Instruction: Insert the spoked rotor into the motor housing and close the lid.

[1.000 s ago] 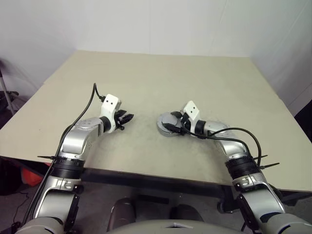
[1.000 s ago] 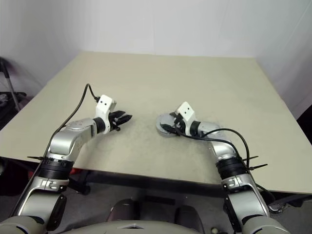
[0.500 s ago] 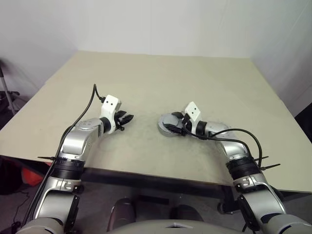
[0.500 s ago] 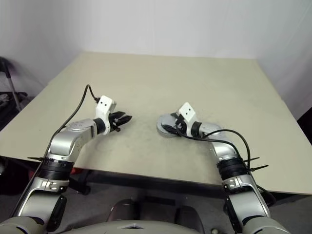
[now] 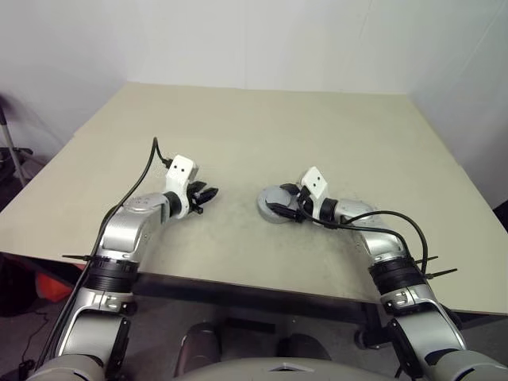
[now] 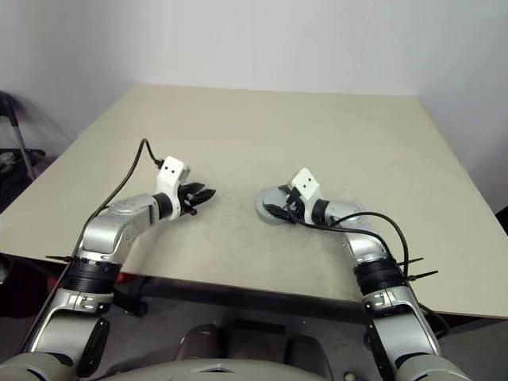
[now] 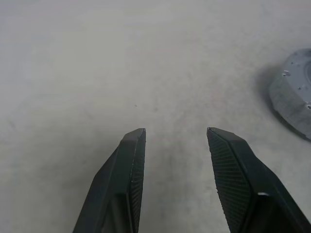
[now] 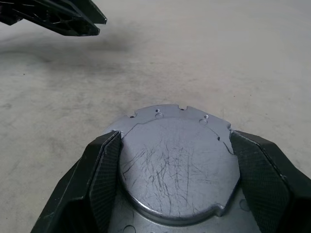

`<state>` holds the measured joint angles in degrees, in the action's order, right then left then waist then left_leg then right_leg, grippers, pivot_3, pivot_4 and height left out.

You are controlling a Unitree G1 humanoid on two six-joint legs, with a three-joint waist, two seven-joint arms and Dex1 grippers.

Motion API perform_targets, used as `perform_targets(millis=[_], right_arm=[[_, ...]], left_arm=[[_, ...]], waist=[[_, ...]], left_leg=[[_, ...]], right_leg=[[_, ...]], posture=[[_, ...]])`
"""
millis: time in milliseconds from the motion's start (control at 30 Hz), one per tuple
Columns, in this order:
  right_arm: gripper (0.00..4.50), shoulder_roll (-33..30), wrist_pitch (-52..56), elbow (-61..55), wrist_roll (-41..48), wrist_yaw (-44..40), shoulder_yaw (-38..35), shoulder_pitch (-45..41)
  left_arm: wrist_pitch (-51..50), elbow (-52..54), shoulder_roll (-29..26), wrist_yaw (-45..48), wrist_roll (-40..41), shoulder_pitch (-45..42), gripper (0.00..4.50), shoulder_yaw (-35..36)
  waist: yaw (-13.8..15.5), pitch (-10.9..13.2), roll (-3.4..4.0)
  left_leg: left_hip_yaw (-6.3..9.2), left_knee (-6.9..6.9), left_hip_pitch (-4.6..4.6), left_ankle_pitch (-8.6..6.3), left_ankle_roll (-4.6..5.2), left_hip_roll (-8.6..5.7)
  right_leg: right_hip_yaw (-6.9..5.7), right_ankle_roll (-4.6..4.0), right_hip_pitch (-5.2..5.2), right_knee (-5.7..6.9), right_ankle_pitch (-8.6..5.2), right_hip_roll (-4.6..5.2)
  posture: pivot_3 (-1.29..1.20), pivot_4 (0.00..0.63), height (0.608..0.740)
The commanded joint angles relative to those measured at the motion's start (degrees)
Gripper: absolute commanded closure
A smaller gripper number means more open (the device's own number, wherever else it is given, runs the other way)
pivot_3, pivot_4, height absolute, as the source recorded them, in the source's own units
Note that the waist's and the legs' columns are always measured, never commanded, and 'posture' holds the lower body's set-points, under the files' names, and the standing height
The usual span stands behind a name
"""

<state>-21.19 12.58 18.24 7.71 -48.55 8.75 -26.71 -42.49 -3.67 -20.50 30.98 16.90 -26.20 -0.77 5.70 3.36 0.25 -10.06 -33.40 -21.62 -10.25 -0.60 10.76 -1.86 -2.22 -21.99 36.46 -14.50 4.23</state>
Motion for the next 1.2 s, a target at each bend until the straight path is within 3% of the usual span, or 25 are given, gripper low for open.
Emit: perform_targets(millis=[33,67,167,333,533,700,867,967,1100,1200], right_arm=[[1.36,-0.14,0.32,1.45,-1.27,-0.04,0.96,-0.14],[1.36,-0.06,0.26,1.6,-1.32,0.02,0.97,-0.25],[1.36,0.12,0.09,1.65,-1.5,0.3,1.07,-0.4],[1.36,-0.12,0.21,0.81,-1.46,0.98,0.77,-0.05],[1.36,-0.44,0.68,-1.22,-1.17,1.93,0.2,1.39],[1.36,-0.53,0.97,-2.31,-1.13,2.53,0.18,2.16],[1.36,0.11,2.83,-2.99,-0.22,3.4,-0.7,0.96],[1.36,0.39,5.53,-3.1,1.28,3.36,-1.59,-0.03],[0.07,-1.25,9.23,-8.0,4.25,-1.94,-0.54,1.11],[0.03,-1.71,8.1,-10.73,3.32,-1.13,-0.57,1.68]], left_arm=[[-6.35,1.05,6.16,-1.74,5.78,-4.5,2.38,2.35],[-7.78,0.11,8.25,-1.81,6.89,-5.62,2.38,2.42],[-9.75,-3.07,11.56,-0.65,8.48,-7.79,2.97,2.18],[-10.15,-9.07,12.88,1.21,8.07,-10.09,4.48,-0.37],[-11.5,-12.1,12.34,3.86,7.15,-10.64,4.48,-3.89],[-12.79,-12.68,14.26,2.14,9.47,-10.95,4.48,0.2],[-12.19,-16.75,12.34,-0.69,2.03,-10.59,4.48,-6.56],[-12.17,-16.55,12.39,-0.19,2.5,-10.65,4.48,-6.15],[-11.93,-17.03,12.33,-0.06,2.92,-11.09,4.5,-4.91],[-12.07,-17.31,12.49,0.0,3.32,-11.19,4.5,-4.0]], waist=[[0.07,-0.01,-0.03],[0.08,-0.01,-0.04],[-0.06,0.0,-0.06],[-0.22,0.0,-0.06],[-0.04,0.0,-0.07],[-0.06,0.0,-0.06],[-0.05,-0.02,-0.06],[-0.09,-0.03,-0.02],[-0.07,-0.03,-0.03],[-0.03,-0.03,-0.03]], left_leg=[[0.0,-0.02,0.0,0.0,0.0,0.0],[-0.01,-0.05,0.01,0.0,0.0,-0.02],[-0.01,-0.13,0.09,-0.01,0.01,-0.03],[-0.02,0.05,0.19,-0.01,0.03,0.01],[-0.01,0.03,0.31,-0.06,0.1,-0.03],[0.01,0.22,0.6,-0.15,0.25,-0.01],[0.02,0.22,0.61,-0.19,0.32,-0.01],[0.02,0.23,0.94,-0.19,0.3,-0.01],[0.02,0.28,1.01,-0.18,0.28,-0.02],[0.02,0.34,0.96,-0.22,0.33,-0.02]], right_leg=[[0.0,0.0,0.02,0.0,0.0,0.0],[0.0,0.0,0.05,0.0,0.0,0.02],[0.02,0.0,0.15,0.01,0.01,0.03],[0.0,-0.01,0.13,-0.02,-0.01,-0.01],[0.0,0.02,0.44,-0.22,0.01,0.02],[-0.13,0.05,0.94,-0.75,0.02,0.02],[-0.15,0.07,0.99,-0.81,0.04,0.02],[-0.14,0.11,1.28,-0.86,0.02,0.03],[-0.11,0.31,1.38,-0.98,-0.1,0.04],[-0.12,0.12,1.34,-1.02,0.02,0.04]], posture=[[0.0,0.0,0.74],[0.0,0.0,0.74],[0.0,0.0,0.74],[0.0,0.0,0.74],[0.0,0.0,0.74],[0.0,0.0,0.74],[0.0,0.0,0.74],[0.0,0.0,0.74],[0.0,0.0,0.74],[0.0,0.0,0.74]])
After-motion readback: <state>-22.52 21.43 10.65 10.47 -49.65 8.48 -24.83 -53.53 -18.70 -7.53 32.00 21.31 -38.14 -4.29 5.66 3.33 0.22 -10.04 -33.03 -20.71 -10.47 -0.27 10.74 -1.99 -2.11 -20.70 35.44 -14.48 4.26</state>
